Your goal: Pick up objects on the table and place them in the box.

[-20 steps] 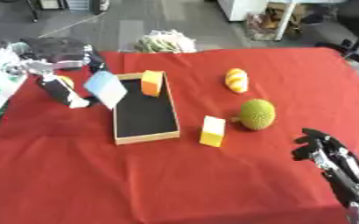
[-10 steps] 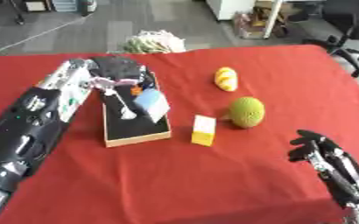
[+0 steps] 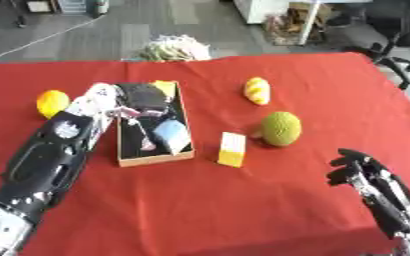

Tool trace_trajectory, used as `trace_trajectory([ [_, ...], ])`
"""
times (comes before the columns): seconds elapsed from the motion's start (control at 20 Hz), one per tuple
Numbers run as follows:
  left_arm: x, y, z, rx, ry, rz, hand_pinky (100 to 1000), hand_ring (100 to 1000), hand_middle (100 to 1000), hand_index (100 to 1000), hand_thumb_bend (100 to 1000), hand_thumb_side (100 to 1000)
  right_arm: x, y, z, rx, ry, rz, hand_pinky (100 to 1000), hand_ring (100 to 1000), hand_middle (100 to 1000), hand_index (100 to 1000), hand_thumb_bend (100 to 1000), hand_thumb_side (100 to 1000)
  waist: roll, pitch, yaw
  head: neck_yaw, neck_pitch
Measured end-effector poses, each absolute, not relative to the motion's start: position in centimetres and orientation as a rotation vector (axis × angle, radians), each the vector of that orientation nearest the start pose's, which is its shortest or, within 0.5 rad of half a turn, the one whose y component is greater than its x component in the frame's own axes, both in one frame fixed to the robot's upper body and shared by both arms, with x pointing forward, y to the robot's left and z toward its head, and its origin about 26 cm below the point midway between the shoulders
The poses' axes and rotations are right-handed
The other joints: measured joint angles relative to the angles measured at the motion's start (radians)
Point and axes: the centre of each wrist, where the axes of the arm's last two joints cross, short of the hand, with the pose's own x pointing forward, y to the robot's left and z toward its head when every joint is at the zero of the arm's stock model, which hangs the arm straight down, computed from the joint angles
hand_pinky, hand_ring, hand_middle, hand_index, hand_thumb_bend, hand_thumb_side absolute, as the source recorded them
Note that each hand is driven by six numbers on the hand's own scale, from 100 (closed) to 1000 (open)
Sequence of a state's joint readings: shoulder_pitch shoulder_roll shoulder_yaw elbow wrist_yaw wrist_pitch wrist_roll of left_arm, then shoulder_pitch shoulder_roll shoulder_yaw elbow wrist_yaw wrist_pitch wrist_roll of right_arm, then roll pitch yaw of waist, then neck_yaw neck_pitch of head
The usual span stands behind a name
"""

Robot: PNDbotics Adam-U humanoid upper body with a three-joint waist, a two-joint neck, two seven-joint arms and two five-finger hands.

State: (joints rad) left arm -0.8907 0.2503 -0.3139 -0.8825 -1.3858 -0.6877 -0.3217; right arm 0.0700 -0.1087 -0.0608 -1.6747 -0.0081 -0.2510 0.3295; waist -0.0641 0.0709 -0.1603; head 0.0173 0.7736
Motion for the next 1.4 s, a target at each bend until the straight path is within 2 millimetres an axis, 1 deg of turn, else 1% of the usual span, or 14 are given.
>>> trace_trajectory([
  [0.15, 46.9, 18.4, 11.4, -0.918, 1.597, 2.885, 761, 683, 650, 810, 293, 378, 25.6, -28.6, 0.3, 0.085, -1.825, 0.347, 595, 613, 655, 834, 100, 526, 0.0, 0.001, 0.001, 0.0, 0.0],
  [0.2, 46.9, 18.5, 11.3, -0.927, 1.593, 2.887, 769, 696, 671, 848, 314, 416, 25.6, -28.6, 0.3, 0.086, -1.826, 0.347, 595, 613, 655, 833, 100, 526, 0.0, 0.001, 0.001, 0.0, 0.0],
  [0.25, 47.0, 18.6, 11.3, -0.936, 1.589, 2.889, 774, 704, 683, 862, 304, 477, 25.6, -28.5, 0.3, 0.086, -1.826, 0.345, 595, 613, 655, 833, 100, 526, 0.0, 0.001, 0.001, 0.0, 0.0],
  [0.3, 47.0, 18.6, 11.2, -0.942, 1.582, 2.894, 781, 715, 700, 886, 284, 593, 25.6, -28.5, 0.3, 0.087, -1.826, 0.344, 595, 613, 655, 833, 100, 527, 0.0, 0.001, 0.002, -0.001, 0.0],
  [0.35, 47.0, 18.6, 11.2, -0.949, 1.578, 2.897, 783, 719, 708, 895, 273, 650, 25.6, -28.5, 0.3, 0.088, -1.826, 0.343, 595, 613, 655, 833, 100, 528, 0.0, 0.001, 0.002, -0.001, 0.0],
  [0.4, 47.0, 18.7, 11.3, -0.956, 1.577, 2.9, 787, 726, 726, 910, 253, 741, 25.6, -28.4, 0.2, 0.089, -1.827, 0.342, 595, 613, 655, 834, 100, 528, 0.0, 0.001, 0.003, -0.001, 0.0],
  [0.5, 47.0, 18.7, 11.5, -0.964, 1.595, 2.896, 795, 737, 749, 921, 257, 778, 25.6, -28.4, 0.2, 0.089, -1.826, 0.342, 596, 614, 656, 834, 100, 529, 0.0, 0.001, 0.006, -0.002, 0.0],
  [0.6, 47.0, 18.6, 12.2, -0.969, 1.626, 2.877, 805, 749, 780, 929, 288, 815, 25.6, -28.4, 0.3, 0.089, -1.826, 0.342, 596, 614, 656, 834, 100, 530, 0.0, 0.001, 0.008, -0.003, 0.0],
  [0.75, 47.0, 18.5, 13.5, -0.984, 1.647, 2.849, 815, 760, 797, 929, 334, 791, 25.6, -28.4, 0.3, 0.091, -1.825, 0.343, 596, 614, 656, 834, 100, 531, 0.0, 0.001, 0.009, -0.004, 0.0],
  [0.9, 46.9, 18.4, 14.3, -0.996, 1.628, 2.845, 816, 761, 799, 928, 343, 761, 25.6, -28.4, 0.3, 0.092, -1.823, 0.345, 596, 614, 656, 834, 100, 530, 0.0, 0.001, 0.011, -0.006, 0.0],
  [1.05, 46.9, 18.5, 14.5, -1.01, 1.598, 2.861, 821, 768, 807, 934, 386, 793, 25.6, -28.4, 0.3, 0.093, -1.822, 0.345, 596, 614, 656, 834, 100, 532, 0.0, 0.001, 0.012, -0.009, 0.0],
  [1.2, 46.9, 18.5, 14.5, -1.017, 1.581, 2.869, 821, 767, 808, 935, 364, 779, 25.6, -28.4, 0.3, 0.093, -1.822, 0.345, 596, 614, 656, 834, 100, 532, 0.0, 0.001, 0.012, -0.011, 0.0],
  [1.35, 46.9, 18.9, 14.9, -1.026, 1.601, 2.859, 812, 756, 790, 928, 267, 670, 25.6, -28.4, 0.2, 0.093, -1.821, 0.345, 596, 614, 657, 834, 100, 534, 0.0, 0.001, 0.014, -0.012, 0.0],
  [1.4, 46.9, 19.2, 15.3, -1.034, 1.628, 2.846, 809, 752, 786, 924, 252, 639, 25.6, -28.5, 0.2, 0.092, -1.821, 0.345, 596, 614, 657, 834, 100, 535, 0.0, 0.0, 0.016, -0.012, 0.0],
])
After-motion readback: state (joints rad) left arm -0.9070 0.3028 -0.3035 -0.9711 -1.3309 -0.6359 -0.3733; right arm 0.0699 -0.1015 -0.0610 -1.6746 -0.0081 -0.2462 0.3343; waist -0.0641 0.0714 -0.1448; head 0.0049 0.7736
